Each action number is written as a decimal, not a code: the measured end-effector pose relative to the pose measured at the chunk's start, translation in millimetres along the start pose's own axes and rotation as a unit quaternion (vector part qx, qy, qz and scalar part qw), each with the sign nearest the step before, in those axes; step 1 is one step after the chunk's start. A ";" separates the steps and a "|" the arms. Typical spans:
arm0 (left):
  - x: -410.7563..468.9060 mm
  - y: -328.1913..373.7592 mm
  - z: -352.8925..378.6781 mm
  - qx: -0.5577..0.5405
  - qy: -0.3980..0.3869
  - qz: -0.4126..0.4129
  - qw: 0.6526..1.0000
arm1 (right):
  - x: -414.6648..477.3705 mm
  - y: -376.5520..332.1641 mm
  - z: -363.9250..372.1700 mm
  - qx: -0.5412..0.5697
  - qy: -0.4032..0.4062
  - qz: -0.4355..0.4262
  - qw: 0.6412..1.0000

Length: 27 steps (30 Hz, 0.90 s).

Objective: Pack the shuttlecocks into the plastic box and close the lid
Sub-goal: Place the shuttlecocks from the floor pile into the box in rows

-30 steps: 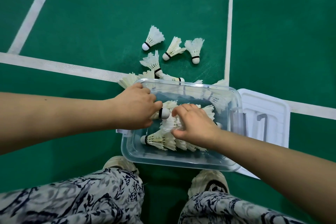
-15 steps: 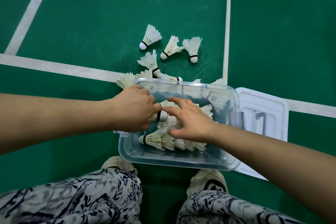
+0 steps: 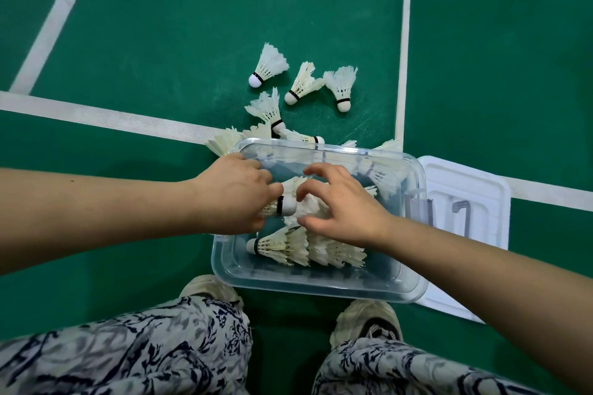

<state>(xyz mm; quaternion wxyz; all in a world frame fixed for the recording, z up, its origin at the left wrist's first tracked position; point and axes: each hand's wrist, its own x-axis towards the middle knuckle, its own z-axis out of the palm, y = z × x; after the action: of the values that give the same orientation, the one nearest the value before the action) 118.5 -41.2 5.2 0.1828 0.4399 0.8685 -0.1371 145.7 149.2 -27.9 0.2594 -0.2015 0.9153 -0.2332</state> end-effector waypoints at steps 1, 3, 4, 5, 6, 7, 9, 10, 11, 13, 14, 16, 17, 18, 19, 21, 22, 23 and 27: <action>0.4 -0.3 0.5 0.000 0.002 -0.001 1.000 | -1.4 -0.6 -0.2 0.005 0.000 -0.003 1.000; 2.0 -0.5 2.4 0.001 0.006 -0.004 1.000 | -3.4 -2.2 0.6 0.013 -0.003 -0.011 1.000; 3.7 -0.5 3.9 -0.001 0.003 -0.006 1.000 | -4.1 -2.7 1.0 0.016 -0.005 -0.014 1.000; 5.9 -0.3 6.0 -0.005 -0.003 -0.008 1.000 | -4.6 -3.1 1.3 0.018 -0.005 -0.016 1.000; 8.3 0.3 8.7 -0.011 -0.012 -0.009 1.000 | -5.2 -3.2 1.5 0.021 -0.003 -0.018 1.000; 11.0 1.4 11.7 -0.018 -0.024 -0.009 1.000 | -5.9 -3.8 1.2 0.024 0.001 -0.019 1.000; 16.8 4.2 16.8 -0.027 -0.049 -0.006 0.998 | -6.8 -5.0 1.5 0.026 0.007 -0.022 0.999; 19.8 6.0 19.0 -0.034 -0.060 -0.006 0.998 | -7.2 -5.9 2.0 0.025 0.006 -0.022 0.999; 22.9 7.9 20.5 -0.044 -0.065 -0.007 0.997 | -7.3 -7.0 2.9 0.025 0.001 -0.024 0.999; 27.9 11.0 21.7 -0.062 -0.062 -0.013 0.996 | -7.8 -8.8 4.8 0.024 -0.008 -0.030 0.999; 29.4 11.8 22.1 -0.067 -0.057 -0.016 0.996 | -8.0 -9.3 5.3 0.027 -0.009 -0.031 0.999; 30.8 12.3 23.7 -0.068 -0.051 -0.014 0.996 | -8.9 -9.2 5.1 0.032 -0.012 -0.022 0.999; 30.8 12.4 24.9 -0.067 -0.055 -0.011 0.996 | -9.6 -8.7 4.8 0.031 -0.013 -0.015 0.999; 30.4 12.7 25.8 -0.069 -0.060 -0.009 0.996 | -9.8 -8.0 4.8 0.029 -0.015 -0.009 0.999; 30.2 13.3 26.7 -0.072 -0.065 -0.008 0.995 | -10.0 -7.4 4.9 0.025 -0.016 -0.005 1.000; 30.3 14.5 26.9 -0.085 -0.073 -0.014 0.994 | -10.3 -6.5 6.1 0.022 -0.017 -0.003 1.000; 30.5 14.8 26.6 -0.092 -0.078 -0.020 0.992 | -10.5 -6.1 6.7 0.023 -0.017 -0.002 1.000; 31.0 15.2 26.3 -0.099 -0.085 -0.027 0.991 | -10.7 -5.3 7.4 0.022 -0.015 -0.002 1.000; 32.3 15.1 26.6 -0.114 -0.118 -0.037 0.986 | -13.0 -0.6 9.5 -0.003 -0.021 0.003 1.000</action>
<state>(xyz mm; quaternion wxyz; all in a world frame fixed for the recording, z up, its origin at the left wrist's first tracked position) 118.3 -20.1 -33.9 0.3277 0.3644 0.8666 -0.0943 161.4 152.0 -29.8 0.2787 -0.2042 0.9110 -0.2253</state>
